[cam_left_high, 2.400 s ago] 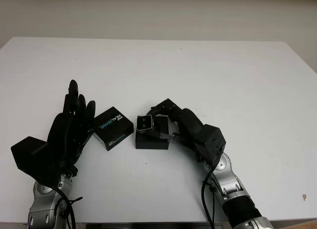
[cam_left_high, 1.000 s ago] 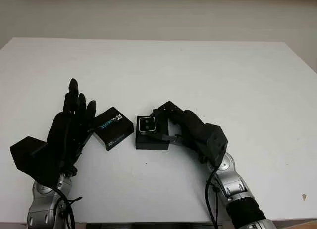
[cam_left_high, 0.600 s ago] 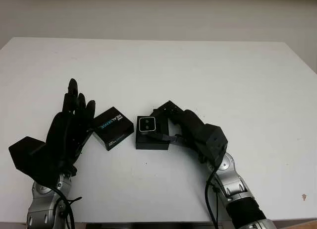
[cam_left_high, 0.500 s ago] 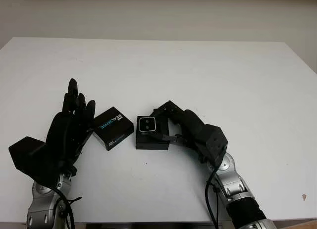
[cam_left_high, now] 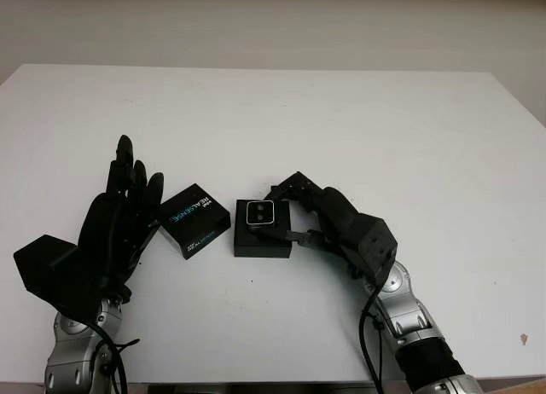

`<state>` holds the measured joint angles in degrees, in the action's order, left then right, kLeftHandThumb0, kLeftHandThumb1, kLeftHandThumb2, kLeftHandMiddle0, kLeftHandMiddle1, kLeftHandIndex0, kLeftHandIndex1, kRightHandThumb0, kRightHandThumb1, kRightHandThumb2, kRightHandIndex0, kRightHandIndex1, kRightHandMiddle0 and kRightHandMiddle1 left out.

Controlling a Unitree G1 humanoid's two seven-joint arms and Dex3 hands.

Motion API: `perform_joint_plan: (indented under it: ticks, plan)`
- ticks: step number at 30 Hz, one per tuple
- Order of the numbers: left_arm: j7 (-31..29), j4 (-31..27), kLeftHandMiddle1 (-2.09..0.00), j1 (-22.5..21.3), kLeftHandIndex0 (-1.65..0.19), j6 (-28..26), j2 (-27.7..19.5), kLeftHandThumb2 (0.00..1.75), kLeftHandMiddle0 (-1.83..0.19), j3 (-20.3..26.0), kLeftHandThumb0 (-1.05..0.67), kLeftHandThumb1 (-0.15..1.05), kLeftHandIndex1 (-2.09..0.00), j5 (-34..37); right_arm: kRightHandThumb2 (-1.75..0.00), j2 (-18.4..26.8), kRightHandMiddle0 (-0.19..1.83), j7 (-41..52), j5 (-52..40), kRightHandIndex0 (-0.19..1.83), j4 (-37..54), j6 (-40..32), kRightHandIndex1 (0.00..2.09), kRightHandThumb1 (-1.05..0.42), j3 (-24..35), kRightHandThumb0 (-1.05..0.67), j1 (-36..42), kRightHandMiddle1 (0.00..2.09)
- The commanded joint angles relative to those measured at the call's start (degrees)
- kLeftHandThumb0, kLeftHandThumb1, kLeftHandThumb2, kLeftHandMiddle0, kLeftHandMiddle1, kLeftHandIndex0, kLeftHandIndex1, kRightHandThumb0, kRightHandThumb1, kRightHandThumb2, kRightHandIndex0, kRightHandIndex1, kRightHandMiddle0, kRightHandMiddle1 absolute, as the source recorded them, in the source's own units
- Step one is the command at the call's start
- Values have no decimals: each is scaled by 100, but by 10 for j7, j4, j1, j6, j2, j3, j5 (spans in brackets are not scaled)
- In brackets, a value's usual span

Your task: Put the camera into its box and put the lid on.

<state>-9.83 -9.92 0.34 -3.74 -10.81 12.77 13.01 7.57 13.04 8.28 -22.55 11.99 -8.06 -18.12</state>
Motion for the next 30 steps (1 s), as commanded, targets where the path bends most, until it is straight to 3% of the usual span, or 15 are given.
perform_joint_plan:
  ticks: [1,14,17,18,21,22,25,30]
  plan:
    - [-1,-8,0,5,19,1,-5,39,19,4,-73,105,0,-1,-5,10,38,0,4,12,-2,-5,57,-102,0,-42,-2,174]
    - [-2,-10,0,8,19,3,-7,41,19,7,-72,105,0,0,-6,19,36,30,-1,12,-5,-17,50,-104,-8,-43,-4,176]
    - [-3,-10,0,8,19,3,-6,40,19,8,-72,105,0,1,-5,25,16,55,-4,6,8,-38,31,-101,-12,-51,-3,147]
    - [-3,-11,0,9,19,3,-6,40,19,8,-72,105,0,1,-5,28,7,57,-1,2,12,-39,21,-99,-14,-57,-2,122]
    - [-5,-12,0,9,19,2,-6,40,19,10,-71,105,0,3,-5,32,5,61,6,-7,24,-48,6,-98,-17,-67,1,58]
    - [-6,-11,0,9,19,3,-6,40,19,10,-71,105,0,3,-5,33,4,60,6,-10,28,-50,5,-98,-17,-68,2,47]
    - [-7,-11,0,9,19,3,-6,40,19,10,-72,105,0,3,-5,29,0,57,-1,-17,32,-50,3,-95,-13,-67,5,27]
    - [-7,-12,0,9,19,1,-5,40,19,10,-72,105,0,4,-4,24,0,46,-12,-19,31,-36,4,-91,-8,-62,13,20]
